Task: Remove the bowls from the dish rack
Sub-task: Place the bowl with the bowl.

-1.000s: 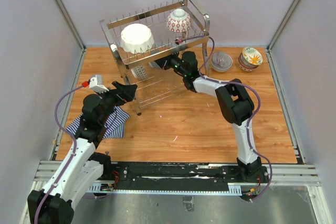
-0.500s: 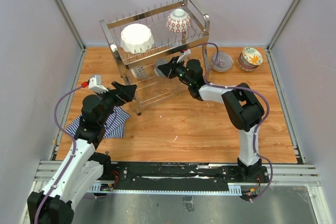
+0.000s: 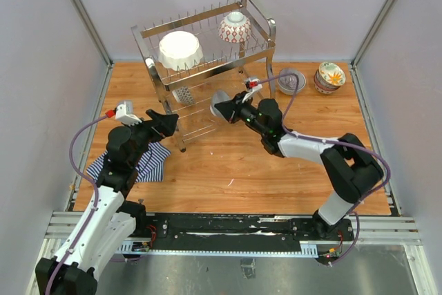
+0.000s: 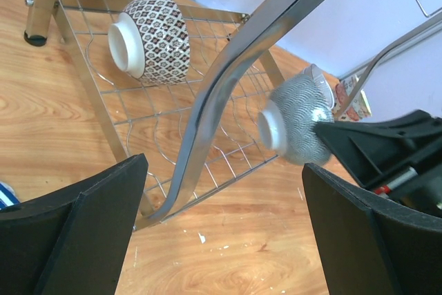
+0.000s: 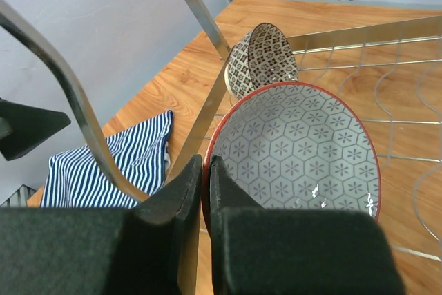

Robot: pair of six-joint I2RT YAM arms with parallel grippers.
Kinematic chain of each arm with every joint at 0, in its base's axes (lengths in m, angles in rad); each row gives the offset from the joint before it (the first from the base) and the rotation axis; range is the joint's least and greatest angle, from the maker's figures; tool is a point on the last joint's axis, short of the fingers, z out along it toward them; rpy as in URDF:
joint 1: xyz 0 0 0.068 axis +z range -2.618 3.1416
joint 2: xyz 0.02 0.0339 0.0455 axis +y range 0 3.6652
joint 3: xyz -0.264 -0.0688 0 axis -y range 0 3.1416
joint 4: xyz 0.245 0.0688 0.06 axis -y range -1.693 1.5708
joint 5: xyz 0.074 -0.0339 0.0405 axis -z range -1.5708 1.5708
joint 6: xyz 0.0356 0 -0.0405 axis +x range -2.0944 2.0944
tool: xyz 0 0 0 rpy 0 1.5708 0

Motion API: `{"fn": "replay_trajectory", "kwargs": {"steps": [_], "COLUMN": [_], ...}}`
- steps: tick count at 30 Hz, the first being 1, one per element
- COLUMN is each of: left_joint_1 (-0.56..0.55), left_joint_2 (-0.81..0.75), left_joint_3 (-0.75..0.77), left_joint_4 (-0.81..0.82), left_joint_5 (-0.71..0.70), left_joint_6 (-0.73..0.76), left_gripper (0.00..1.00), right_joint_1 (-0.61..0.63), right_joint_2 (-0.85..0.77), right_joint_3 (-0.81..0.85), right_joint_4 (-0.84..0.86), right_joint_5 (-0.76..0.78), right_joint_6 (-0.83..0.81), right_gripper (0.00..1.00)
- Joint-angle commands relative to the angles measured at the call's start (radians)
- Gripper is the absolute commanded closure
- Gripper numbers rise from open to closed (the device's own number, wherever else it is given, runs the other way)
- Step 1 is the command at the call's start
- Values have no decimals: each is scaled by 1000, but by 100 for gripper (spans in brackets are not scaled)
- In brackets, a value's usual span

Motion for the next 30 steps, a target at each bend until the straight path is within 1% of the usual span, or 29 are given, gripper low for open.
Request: {"fn": "replay_trajectory", "kwargs": {"steps": [1,3,8,14,16,19,22,25,27,30], "left_joint_1": [-8,-8,-8,-8,-8,-7,-8,-8,-8,-8], "left_joint_2": [-14,-19,-25,-27,-25,-22,-18,-9,1,16], "left_joint_3": [37,38,39,38,38,38,38,35,36,41], "left_joint_4": [-9,-13,-16,-6,-5,-4,1,11,18,26], "left_joint_5": [-4,-3,0,12,13,10,11,17,17,22], "left_joint_6": [24,25,28,26,27,30,26,21,16,14], "left_gripper": [0,0,0,0,0,0,0,0,0,0], "right_joint_1": [15,16,16,14,4,-40,-125,-244,-327,-402], "right_joint_2": [-166,-248,-453,-670,-722,-773,-792,-767,-719,-616], "right_joint_3": [-91,-135,-187,-233,-233,-212,-189,-151,-114,-33], "right_joint_4": [46,1,-184,-382,-438,-529,-594,-648,-678,-718], "right_joint_5": [83,116,226,468,540,585,568,480,394,302], "right_joint_6": [-78,-109,-187,-276,-315,-350,-345,-311,-287,-288], "right_gripper": [99,99,99,99,99,99,99,99,99,99]}}
